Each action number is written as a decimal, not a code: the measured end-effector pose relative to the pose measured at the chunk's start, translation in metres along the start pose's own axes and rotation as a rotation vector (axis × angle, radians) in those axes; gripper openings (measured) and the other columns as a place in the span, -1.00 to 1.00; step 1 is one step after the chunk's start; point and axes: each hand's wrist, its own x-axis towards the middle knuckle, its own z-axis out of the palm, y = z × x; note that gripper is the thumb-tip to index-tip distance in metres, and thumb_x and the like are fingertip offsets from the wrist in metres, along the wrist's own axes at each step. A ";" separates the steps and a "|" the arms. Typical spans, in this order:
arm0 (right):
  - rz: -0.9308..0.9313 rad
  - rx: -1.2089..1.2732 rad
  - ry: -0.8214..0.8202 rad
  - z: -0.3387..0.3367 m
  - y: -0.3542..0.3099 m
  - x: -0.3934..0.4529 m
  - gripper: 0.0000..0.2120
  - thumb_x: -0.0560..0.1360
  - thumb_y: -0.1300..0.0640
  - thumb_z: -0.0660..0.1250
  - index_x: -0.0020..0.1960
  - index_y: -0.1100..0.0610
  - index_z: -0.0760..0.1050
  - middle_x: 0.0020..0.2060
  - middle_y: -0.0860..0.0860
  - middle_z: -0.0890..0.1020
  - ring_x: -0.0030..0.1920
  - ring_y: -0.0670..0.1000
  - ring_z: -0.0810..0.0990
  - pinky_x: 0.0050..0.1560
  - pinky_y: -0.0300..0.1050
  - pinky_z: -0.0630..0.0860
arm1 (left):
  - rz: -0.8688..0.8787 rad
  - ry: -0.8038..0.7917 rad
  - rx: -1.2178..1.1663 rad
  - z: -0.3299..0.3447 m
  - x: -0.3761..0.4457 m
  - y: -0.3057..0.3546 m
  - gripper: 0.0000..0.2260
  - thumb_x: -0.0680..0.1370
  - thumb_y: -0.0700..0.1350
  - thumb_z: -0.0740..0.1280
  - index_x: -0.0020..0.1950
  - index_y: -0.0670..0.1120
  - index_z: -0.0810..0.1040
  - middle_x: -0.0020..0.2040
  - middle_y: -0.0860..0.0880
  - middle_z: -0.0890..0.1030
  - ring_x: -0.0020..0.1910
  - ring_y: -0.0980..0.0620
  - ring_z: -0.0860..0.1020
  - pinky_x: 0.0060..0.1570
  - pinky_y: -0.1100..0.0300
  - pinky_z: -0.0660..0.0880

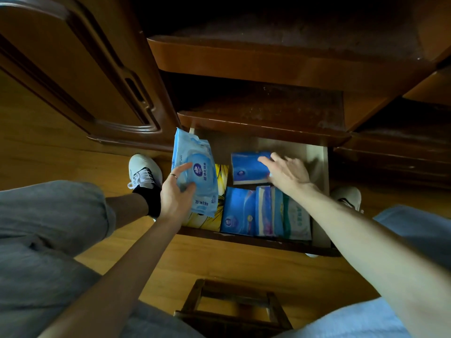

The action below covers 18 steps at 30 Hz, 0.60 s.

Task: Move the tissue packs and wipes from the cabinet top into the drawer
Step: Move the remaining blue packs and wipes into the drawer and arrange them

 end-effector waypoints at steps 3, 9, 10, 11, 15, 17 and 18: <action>0.058 0.059 -0.042 0.002 -0.003 0.001 -0.43 0.58 -0.06 0.32 0.56 -0.14 0.26 0.33 0.05 0.55 0.12 0.15 0.66 0.00 -0.02 0.52 | 0.008 -0.004 0.002 0.001 0.000 0.000 -0.59 0.62 -0.31 0.32 0.41 0.05 0.49 0.36 -0.04 0.55 0.18 0.02 0.62 -0.22 0.27 0.64; 0.108 0.191 -0.084 -0.010 -0.004 0.033 -0.25 0.50 -0.32 0.38 0.59 -0.13 0.20 0.58 0.04 0.24 0.09 0.16 0.65 0.06 0.04 0.62 | -0.004 0.000 -0.017 0.001 0.002 -0.001 -0.60 0.62 -0.31 0.33 0.40 0.03 0.50 0.35 -0.06 0.56 0.21 0.00 0.62 -0.17 0.24 0.65; 0.089 0.167 -0.142 -0.010 -0.005 0.038 -0.15 0.49 -0.36 0.36 0.64 -0.12 0.09 0.63 0.05 0.14 0.15 0.17 0.64 0.09 0.05 0.62 | -0.005 0.004 -0.023 0.001 0.002 -0.001 -0.61 0.62 -0.31 0.33 0.39 0.03 0.50 0.35 -0.06 0.56 0.19 0.03 0.62 -0.16 0.24 0.65; 0.085 0.150 -0.183 -0.010 -0.005 0.043 -0.10 0.49 -0.40 0.33 0.66 -0.11 0.03 0.65 0.06 0.09 0.22 0.18 0.61 0.12 0.06 0.61 | -0.006 0.008 -0.030 0.001 0.002 -0.001 -0.61 0.61 -0.31 0.33 0.38 0.04 0.51 0.34 -0.05 0.57 0.18 0.05 0.62 -0.16 0.23 0.66; 0.224 0.222 -0.257 -0.012 -0.004 0.051 -0.05 0.43 -0.50 0.29 0.65 -0.08 0.10 0.62 0.11 0.20 0.46 0.25 0.41 0.33 0.15 0.45 | -0.024 0.010 -0.062 0.002 0.003 0.002 -0.60 0.61 -0.32 0.32 0.37 0.06 0.52 0.34 -0.03 0.56 0.21 0.04 0.61 -0.06 0.11 0.68; 0.287 0.220 -0.297 -0.014 -0.002 0.053 -0.03 0.41 -0.53 0.29 0.64 -0.08 0.12 0.61 0.15 0.21 0.50 0.27 0.36 0.36 0.16 0.39 | -0.034 -0.009 -0.092 0.004 0.005 0.004 -0.59 0.60 -0.34 0.32 0.37 0.04 0.52 0.32 -0.01 0.58 0.21 0.04 0.62 -0.03 0.08 0.68; 0.283 0.204 -0.324 -0.014 -0.002 0.052 -0.01 0.38 -0.54 0.30 0.64 -0.09 0.13 0.60 0.16 0.24 0.49 0.27 0.36 0.36 0.15 0.39 | -0.040 -0.014 -0.103 0.004 0.005 0.005 -0.59 0.60 -0.35 0.32 0.37 0.03 0.51 0.31 -0.01 0.58 0.20 0.05 0.62 -0.03 0.09 0.68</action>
